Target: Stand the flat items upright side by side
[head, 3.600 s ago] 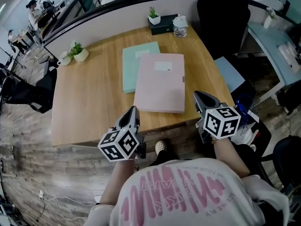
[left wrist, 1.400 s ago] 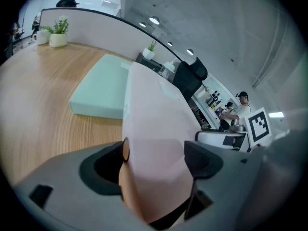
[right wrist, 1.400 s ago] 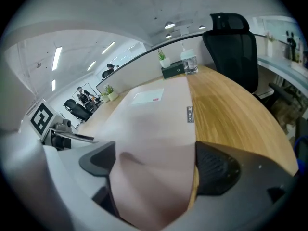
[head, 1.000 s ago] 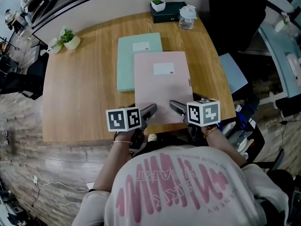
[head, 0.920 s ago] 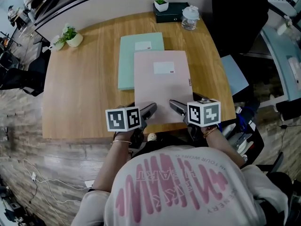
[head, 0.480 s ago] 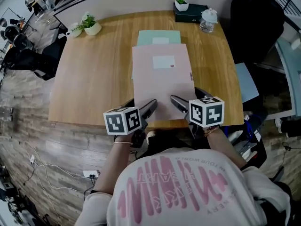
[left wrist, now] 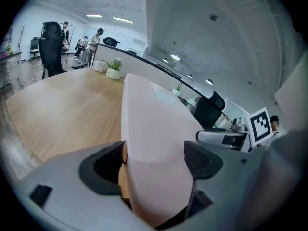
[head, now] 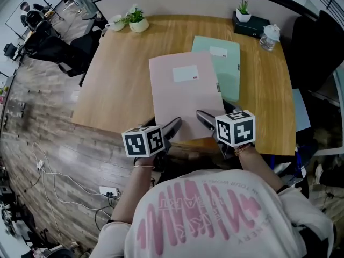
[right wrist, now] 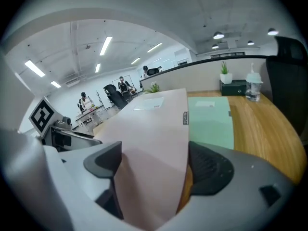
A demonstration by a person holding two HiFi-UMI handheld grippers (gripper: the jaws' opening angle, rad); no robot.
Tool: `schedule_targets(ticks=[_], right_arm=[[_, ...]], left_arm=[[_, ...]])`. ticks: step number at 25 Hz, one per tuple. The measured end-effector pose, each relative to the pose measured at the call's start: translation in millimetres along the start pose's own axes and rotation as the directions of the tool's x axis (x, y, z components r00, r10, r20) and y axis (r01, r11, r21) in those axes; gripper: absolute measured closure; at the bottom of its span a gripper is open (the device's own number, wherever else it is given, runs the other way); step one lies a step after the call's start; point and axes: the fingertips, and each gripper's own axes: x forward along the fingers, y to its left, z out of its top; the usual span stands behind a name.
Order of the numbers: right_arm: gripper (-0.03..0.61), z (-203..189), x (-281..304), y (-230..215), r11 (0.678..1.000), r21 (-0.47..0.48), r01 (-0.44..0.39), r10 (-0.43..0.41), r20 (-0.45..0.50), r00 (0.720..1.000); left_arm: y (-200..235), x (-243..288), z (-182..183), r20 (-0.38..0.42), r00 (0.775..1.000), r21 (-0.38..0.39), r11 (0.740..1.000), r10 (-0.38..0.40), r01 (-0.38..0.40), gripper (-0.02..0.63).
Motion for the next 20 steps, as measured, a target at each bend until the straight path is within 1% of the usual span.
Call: schedule_targets(ticks=[3,6,8,11,14,16,20], right_arm=[[0.143,14,24,30,0.999,-0.035,0.002,-0.001,0.016,1.000],[0.143,26,47,62,0.999,-0.031,-0.006,0.007,0.037,0.999],[0.144,35,62,78,1.000,-0.020,-0.005,0.006,0.062,0.998],[0.149,52,84,99,1.000,-0.005,0.008,-0.007,0.120,0.993],[0.155,71,104,115,1.000,-0.006,0.027,-0.025,0.184,0.983],[0.161,83,117,125,0.999,-0.023,0.043,-0.037,0.224,0.974],[0.161,112,134,143,0.991,-0.102,0.085,-0.048,0.325,0.944]], left_arm=[[33,-17,11,0.021,1.000,0.014,1.000,0.022,-0.022,0.218],[67,-34,27,0.047,0.999,0.044,0.999,0.028,-0.030,0.216],[87,-42,41,0.069,0.997,0.081,0.996,0.019,-0.025,0.216],[117,-50,67,0.109,0.994,0.158,0.987,0.010,-0.027,0.218],[143,-53,91,0.145,0.989,0.225,0.974,-0.008,-0.025,0.218],[158,-54,105,0.170,0.985,0.264,0.964,-0.023,-0.023,0.218],[182,-57,134,0.241,0.969,0.339,0.940,-0.051,-0.035,0.218]])
